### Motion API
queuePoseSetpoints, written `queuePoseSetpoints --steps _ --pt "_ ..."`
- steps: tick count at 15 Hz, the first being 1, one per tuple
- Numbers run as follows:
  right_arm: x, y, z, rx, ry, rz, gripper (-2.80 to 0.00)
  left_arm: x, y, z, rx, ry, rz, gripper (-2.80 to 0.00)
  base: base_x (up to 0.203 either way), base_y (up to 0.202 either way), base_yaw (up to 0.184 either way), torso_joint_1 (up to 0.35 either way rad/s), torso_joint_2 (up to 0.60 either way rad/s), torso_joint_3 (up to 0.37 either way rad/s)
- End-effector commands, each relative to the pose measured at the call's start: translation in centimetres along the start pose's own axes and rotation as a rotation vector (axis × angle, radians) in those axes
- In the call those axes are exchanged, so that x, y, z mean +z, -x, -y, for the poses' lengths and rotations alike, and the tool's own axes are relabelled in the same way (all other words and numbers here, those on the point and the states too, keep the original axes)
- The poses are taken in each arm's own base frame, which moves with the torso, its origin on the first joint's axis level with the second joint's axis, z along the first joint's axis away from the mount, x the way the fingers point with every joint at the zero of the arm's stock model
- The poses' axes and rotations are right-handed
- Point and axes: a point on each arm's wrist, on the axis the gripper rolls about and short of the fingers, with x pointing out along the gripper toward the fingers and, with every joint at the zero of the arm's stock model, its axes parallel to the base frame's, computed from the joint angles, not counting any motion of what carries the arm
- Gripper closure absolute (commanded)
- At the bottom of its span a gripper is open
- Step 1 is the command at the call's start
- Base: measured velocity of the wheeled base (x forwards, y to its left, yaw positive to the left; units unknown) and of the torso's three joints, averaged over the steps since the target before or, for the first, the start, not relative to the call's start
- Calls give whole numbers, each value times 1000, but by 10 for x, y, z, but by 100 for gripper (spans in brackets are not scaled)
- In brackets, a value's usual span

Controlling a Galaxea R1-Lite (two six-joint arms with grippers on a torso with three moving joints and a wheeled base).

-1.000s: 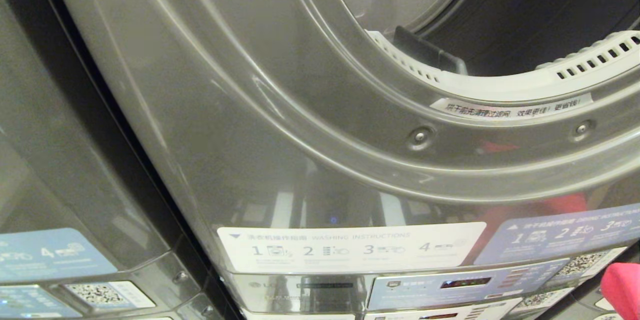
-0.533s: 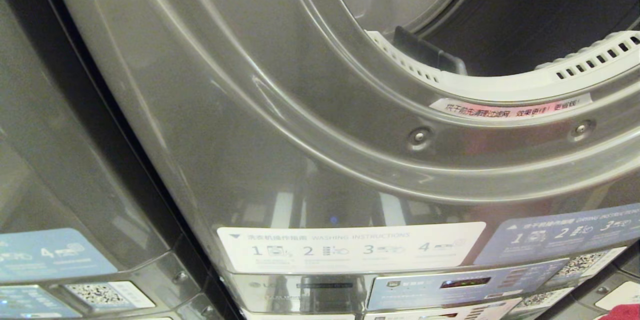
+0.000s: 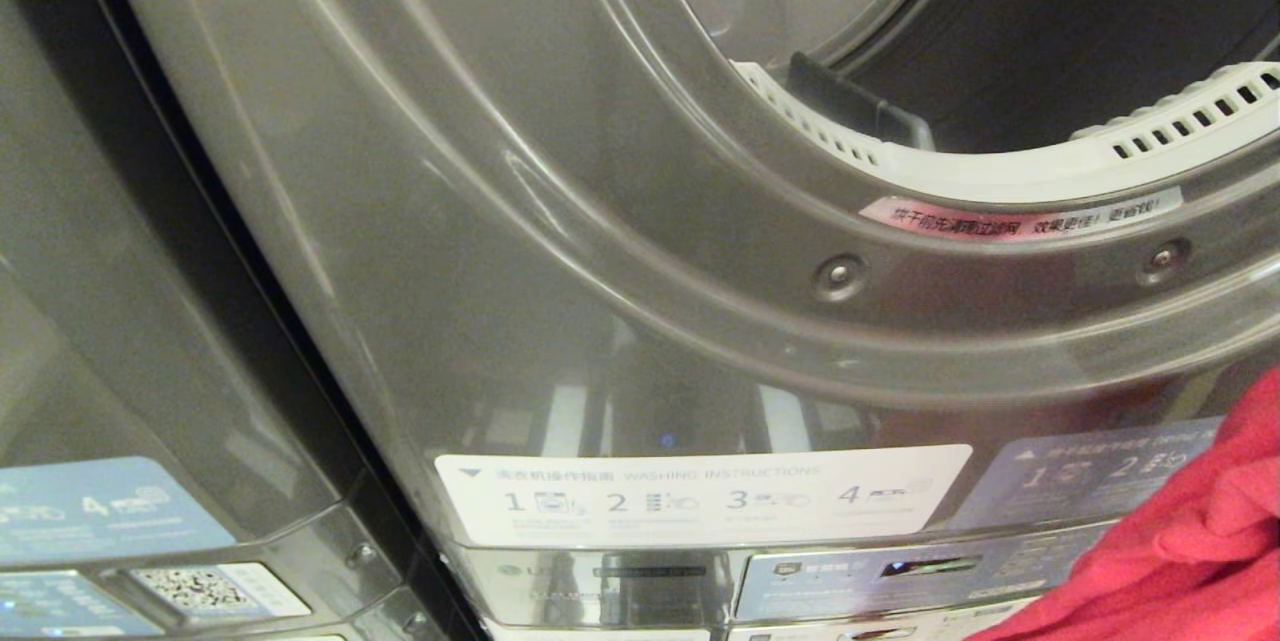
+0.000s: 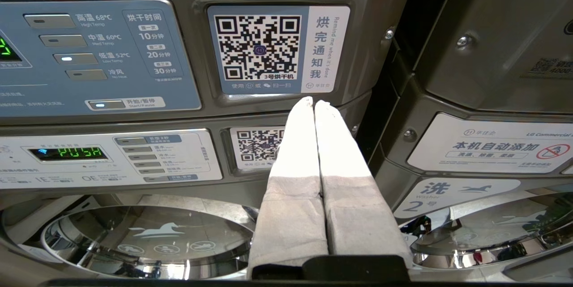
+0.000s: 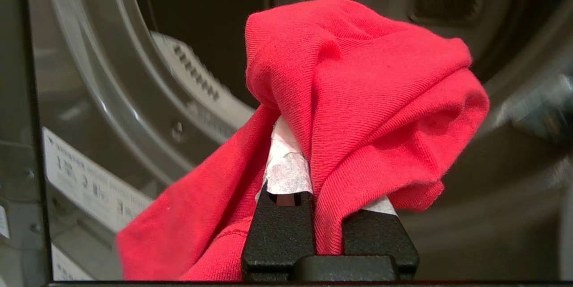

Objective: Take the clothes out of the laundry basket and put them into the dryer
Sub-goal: Put the clothes in the dryer

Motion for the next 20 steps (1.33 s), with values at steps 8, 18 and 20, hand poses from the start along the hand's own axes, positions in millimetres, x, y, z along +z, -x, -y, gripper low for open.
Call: queuePoseSetpoints --steps 8,18,20 --pt "29 -148 69 143 -4 115 0 0 0 0 1 0 0 0 0 0 0 0 0 0" --pt "26 -290 26 -69 35 195 0 0 0 0 1 0 0 0 0 0 0 0 0 0" --pt "22 -311 23 -150 74 260 0 0 0 0 1 0 0 0 0 0 0 0 0 0"
